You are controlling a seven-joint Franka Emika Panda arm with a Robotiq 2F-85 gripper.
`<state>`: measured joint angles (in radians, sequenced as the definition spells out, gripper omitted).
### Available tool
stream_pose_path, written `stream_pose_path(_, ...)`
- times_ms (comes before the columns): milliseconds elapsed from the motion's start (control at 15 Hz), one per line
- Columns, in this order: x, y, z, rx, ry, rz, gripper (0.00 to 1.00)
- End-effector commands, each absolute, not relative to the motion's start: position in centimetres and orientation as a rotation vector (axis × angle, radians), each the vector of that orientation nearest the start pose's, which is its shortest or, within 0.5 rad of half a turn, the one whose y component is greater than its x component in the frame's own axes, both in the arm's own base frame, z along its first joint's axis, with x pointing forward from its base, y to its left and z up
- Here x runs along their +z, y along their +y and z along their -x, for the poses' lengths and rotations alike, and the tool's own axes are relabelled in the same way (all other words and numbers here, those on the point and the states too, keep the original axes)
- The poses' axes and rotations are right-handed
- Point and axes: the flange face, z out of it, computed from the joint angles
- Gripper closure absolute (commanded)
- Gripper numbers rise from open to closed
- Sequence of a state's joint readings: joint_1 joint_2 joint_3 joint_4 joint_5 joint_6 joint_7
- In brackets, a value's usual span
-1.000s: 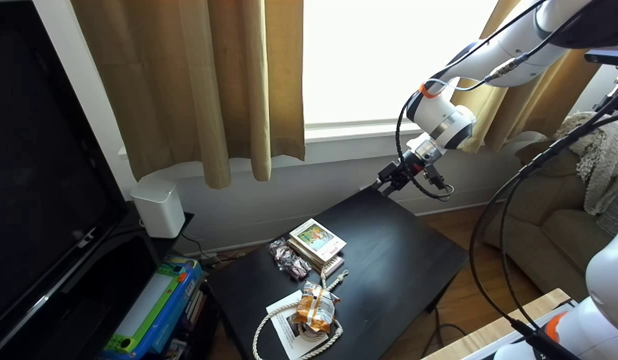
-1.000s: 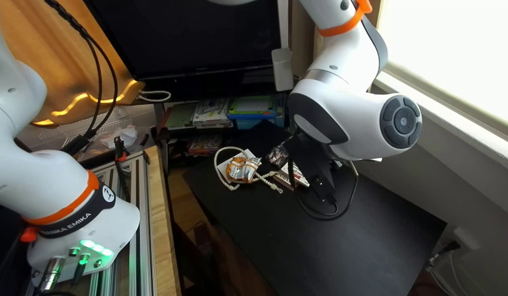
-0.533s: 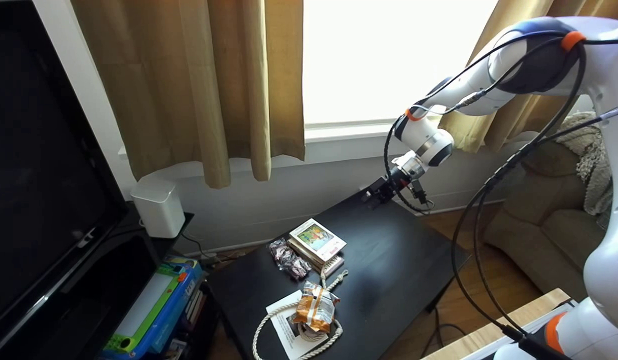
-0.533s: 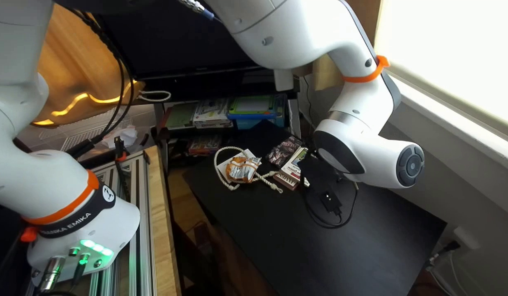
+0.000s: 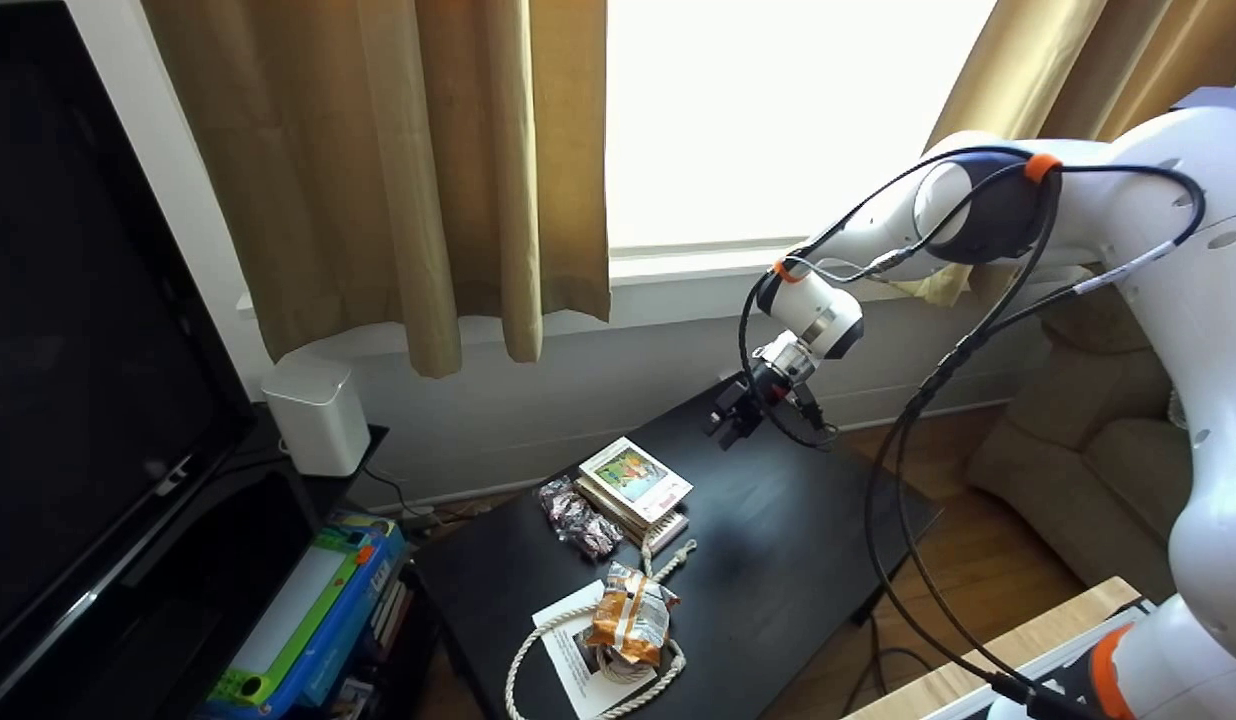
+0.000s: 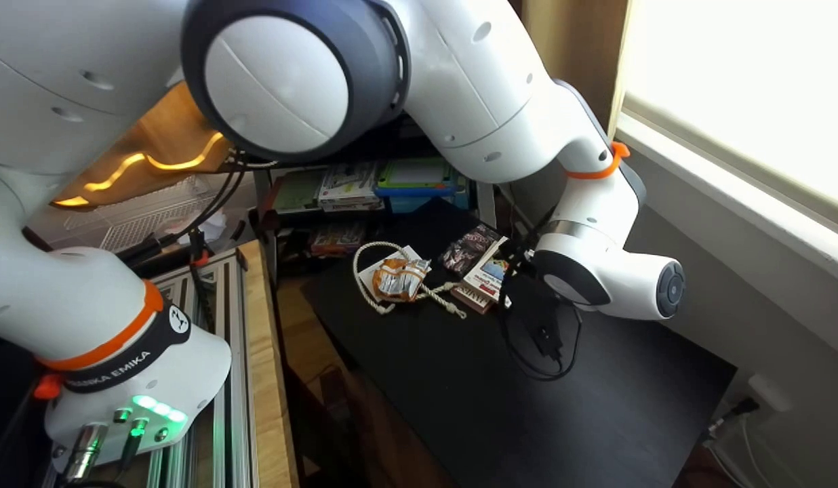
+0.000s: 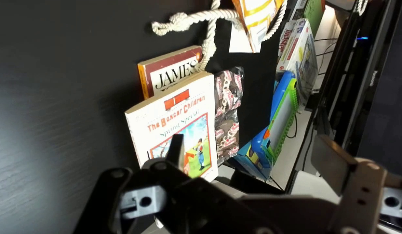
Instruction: Put one book on the table
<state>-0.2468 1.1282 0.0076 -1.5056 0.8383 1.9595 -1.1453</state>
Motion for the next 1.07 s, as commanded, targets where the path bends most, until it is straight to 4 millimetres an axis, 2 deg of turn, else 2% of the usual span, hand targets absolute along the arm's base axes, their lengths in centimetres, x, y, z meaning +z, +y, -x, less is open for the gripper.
stream_pose_path(0,-6.4,-9.4,-60.8,0.174,-0.310,2.199,0.00)
stream_pose_path(333,-9.8,-8.8,-61.6,0.244,-0.291,2.201,0.00)
stream_pose_path(733,-12.8,-8.0,-62.6,0.273,-0.273,2.240,0.00)
stream_pose_path(800,-13.1,-7.9,-62.7,0.278,-0.266,2.247,0.00)
stream_pose_path(867,-12.0,-7.4,-62.1,0.279,-0.265,2.246,0.00)
stream_pose_path(1000,-12.3,-7.0,-62.1,0.286,-0.272,2.249,0.00)
